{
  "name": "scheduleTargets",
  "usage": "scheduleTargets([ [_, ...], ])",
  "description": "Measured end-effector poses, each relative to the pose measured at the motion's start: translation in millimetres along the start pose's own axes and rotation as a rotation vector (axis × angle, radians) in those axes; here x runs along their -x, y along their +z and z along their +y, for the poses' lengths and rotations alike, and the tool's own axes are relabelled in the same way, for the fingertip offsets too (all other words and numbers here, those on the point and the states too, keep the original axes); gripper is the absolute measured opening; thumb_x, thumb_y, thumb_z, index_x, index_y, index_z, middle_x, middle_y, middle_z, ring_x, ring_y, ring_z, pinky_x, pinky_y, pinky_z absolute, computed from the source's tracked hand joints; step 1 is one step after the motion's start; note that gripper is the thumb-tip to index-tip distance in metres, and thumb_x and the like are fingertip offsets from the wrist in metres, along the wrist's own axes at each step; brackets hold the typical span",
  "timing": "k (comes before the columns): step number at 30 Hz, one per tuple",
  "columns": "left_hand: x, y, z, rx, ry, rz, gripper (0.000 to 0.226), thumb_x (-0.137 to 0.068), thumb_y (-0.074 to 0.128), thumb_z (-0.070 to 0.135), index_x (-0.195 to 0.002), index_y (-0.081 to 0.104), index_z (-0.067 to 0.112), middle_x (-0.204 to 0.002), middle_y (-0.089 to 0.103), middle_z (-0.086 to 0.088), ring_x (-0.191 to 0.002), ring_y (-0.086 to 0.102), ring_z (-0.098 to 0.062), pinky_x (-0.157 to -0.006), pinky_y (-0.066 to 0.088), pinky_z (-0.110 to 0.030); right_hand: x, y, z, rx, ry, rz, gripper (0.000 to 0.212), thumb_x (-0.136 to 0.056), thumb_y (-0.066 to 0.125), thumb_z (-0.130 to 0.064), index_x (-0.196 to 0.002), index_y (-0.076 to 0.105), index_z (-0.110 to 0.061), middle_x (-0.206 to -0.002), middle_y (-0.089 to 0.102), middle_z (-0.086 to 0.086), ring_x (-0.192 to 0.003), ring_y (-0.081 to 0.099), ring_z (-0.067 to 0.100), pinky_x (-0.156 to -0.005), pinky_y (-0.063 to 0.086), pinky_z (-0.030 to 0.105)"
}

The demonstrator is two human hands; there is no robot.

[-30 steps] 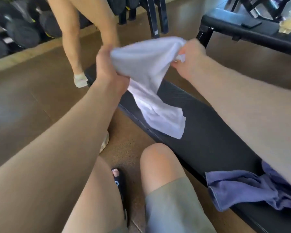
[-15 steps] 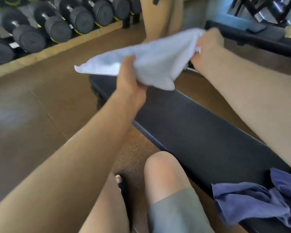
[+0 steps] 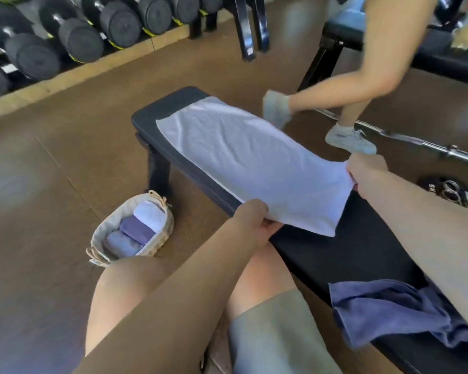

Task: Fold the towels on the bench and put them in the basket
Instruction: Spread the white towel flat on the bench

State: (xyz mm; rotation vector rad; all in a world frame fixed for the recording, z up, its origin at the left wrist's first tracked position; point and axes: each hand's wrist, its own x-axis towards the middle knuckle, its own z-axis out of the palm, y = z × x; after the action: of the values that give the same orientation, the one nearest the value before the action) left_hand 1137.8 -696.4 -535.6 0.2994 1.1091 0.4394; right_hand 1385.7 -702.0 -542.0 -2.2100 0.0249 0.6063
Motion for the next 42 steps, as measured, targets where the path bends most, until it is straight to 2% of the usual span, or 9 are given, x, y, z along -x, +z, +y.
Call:
scheduleTargets([
  [4,8,-5,-7,-0.259,-0.112,-0.067,0.024,-0.093,0.036,-0.014,-0.099,0.056,-0.001,-0.098,0.065,-0.018,-0.085,0.066,-0.032,-0.062,0.062,-0.039,12,-7,12,0.569,-0.295,0.050,0.076,-0.094,0.058,-0.026,-0.154,0.019,-0.002,-0.150,0.036,0.026,-0.133,0.043,0.043,-0.104,0.041,0.046],
  [10,28,-11,29,-1.045,-0.175,-0.200,0.019,-0.102,0.053,0.014,-0.108,0.056,-0.004,-0.086,0.069,-0.017,-0.068,0.072,-0.022,-0.068,0.062,-0.028,57,29,17,1.012,-1.051,0.160,0.046,-0.083,0.065,-0.026,-0.127,0.052,-0.016,-0.122,0.054,0.016,-0.116,0.049,0.039,-0.097,0.037,0.046],
  [15,3,-23,85,-1.312,0.431,0.051,0.009,-0.103,0.049,0.015,-0.107,0.050,0.007,-0.111,0.068,-0.020,-0.086,0.069,-0.031,-0.082,0.060,-0.042,89,96,27,0.874,-1.211,-0.308,0.055,-0.101,0.045,-0.042,-0.153,0.038,-0.027,-0.150,0.046,0.010,-0.134,0.045,0.033,-0.108,0.037,0.047],
  [19,-32,-52,109,-1.565,0.725,0.298,0.040,-0.099,0.050,0.025,-0.137,0.038,0.020,-0.124,0.049,-0.014,-0.095,0.060,-0.032,-0.083,0.052,-0.042,105,128,50,1.063,-1.259,-0.334,0.061,-0.100,0.030,-0.059,-0.155,0.027,-0.034,-0.161,0.025,0.010,-0.146,0.026,0.032,-0.114,0.025,0.053],
  [23,-57,-69,122,-1.563,0.668,0.367,0.057,-0.100,0.049,0.032,-0.152,0.025,0.027,-0.142,0.031,-0.021,-0.119,0.052,-0.044,-0.100,0.046,-0.049,110,126,65,1.102,-1.382,-0.268,0.065,-0.094,0.021,-0.060,-0.149,0.037,-0.030,-0.154,0.031,0.019,-0.137,0.033,0.043,-0.108,0.026,0.064],
  [27,-79,-80,130,-1.558,0.650,0.445,0.059,-0.101,0.047,0.039,-0.155,0.024,0.031,-0.160,0.011,-0.014,-0.145,0.017,-0.038,-0.113,0.029,-0.049,112,117,78,1.052,-1.433,-0.306,0.062,-0.097,0.027,-0.059,-0.153,0.033,-0.035,-0.160,0.024,0.017,-0.145,0.024,0.043,-0.114,0.019,0.065],
  [31,-93,-89,140,-1.326,0.640,0.527,0.060,-0.097,0.052,0.035,-0.151,0.028,0.027,-0.156,0.013,-0.010,-0.139,0.020,-0.035,-0.104,0.032,-0.043,117,111,88,1.053,-1.440,-0.331,0.068,-0.093,0.033,-0.062,-0.155,0.030,-0.035,-0.162,0.021,0.015,-0.148,0.020,0.040,-0.117,0.017,0.063],
  [37,-105,-98,177,-1.004,0.728,0.552,0.062,-0.096,0.058,0.025,-0.149,0.026,0.032,-0.145,0.027,-0.013,-0.112,0.048,-0.033,-0.088,0.049,-0.039,100,133,39,0.826,-1.493,-0.196,0.055,-0.098,0.038,-0.056,-0.139,0.057,-0.024,-0.135,0.055,0.011,-0.124,0.052,0.034,-0.107,0.036,0.053],
  [42,-119,-102,196,-1.010,0.844,0.557,0.056,-0.095,0.061,0.022,-0.142,0.031,0.025,-0.129,0.046,-0.012,-0.093,0.052,-0.022,-0.078,0.050,-0.035,78,187,-22,0.894,-1.348,-0.297,0.061,-0.103,0.027,-0.056,-0.158,0.027,-0.029,-0.163,0.026,0.012,-0.150,0.024,0.031,-0.121,0.019,0.050],
])
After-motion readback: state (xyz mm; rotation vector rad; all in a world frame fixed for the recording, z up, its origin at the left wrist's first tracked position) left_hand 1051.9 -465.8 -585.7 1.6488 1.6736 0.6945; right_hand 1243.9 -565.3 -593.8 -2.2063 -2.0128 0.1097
